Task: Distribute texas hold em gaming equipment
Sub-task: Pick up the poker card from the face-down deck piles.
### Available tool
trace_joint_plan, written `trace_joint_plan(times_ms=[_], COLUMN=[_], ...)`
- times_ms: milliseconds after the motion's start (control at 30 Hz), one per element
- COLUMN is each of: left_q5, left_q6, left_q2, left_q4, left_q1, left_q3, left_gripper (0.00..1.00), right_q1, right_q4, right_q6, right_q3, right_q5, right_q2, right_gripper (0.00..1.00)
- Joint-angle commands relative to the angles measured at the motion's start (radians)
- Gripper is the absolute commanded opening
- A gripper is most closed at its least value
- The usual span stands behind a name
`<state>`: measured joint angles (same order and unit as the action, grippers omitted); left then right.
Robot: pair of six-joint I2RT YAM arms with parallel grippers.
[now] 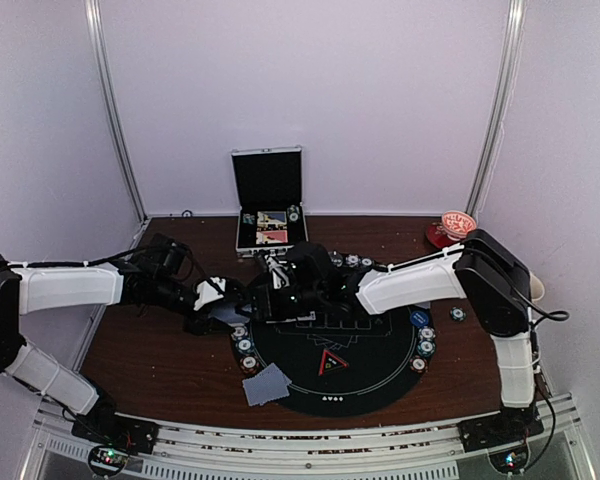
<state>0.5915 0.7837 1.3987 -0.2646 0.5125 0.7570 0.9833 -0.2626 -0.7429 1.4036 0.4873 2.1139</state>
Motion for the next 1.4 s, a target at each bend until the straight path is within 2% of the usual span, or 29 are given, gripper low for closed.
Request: trace_joint_plan(times_ms=[0,133,267,433,700,933,1200,1367], left_q5=[0.042,0.037,0.03,0.027,0.022,0.021,0.019,0.018], left_q6=[0.007,0.004,0.002,0.003,0.002,0.002,0.004,0.004], left_q2=[-0.011,-0.009,0.001,0.009,0.014,0.016,0.019,0.027], left_q4=[0.005,0.008,0.013,0.015,0.016,0.017,0.016,0.017], left_q1=[0.005,0.006,0.005,0.006,0.006,0.006,0.006,0.005], left_q3=[-0.001,-0.001,0.0,0.002,0.004,0.004,0.004,0.007], left_gripper=[0.56,0.56,0.56,0.56,0.56,0.56,0.56,0.56], right_q1=[-0.04,-0.04,-0.035,-0.014,0.007,0.007,-0.039,-0.076], right_q4=[0.073,0.095,0.103,0.132,0.145,0.117,0.21,0.399], right_q6=[0.014,0.027,0.039,0.058,0.065,0.057,0.147,0.316], right_q3=[-0.047,-0.05,-0.057,-0.039,-0.032,-0.066,-0.115,-0.096], right_q5=[-0.08,-0.09,-0.087,-0.08,-0.069,-0.036,-0.086,-0.257], right_q2=[-0.039,-0.055,-0.083,-0.095,-0.109,-0.163,-0.277,-0.354], right_gripper=[0.33,0.32,0.25,0.21,0.0,0.0,0.0,0.0])
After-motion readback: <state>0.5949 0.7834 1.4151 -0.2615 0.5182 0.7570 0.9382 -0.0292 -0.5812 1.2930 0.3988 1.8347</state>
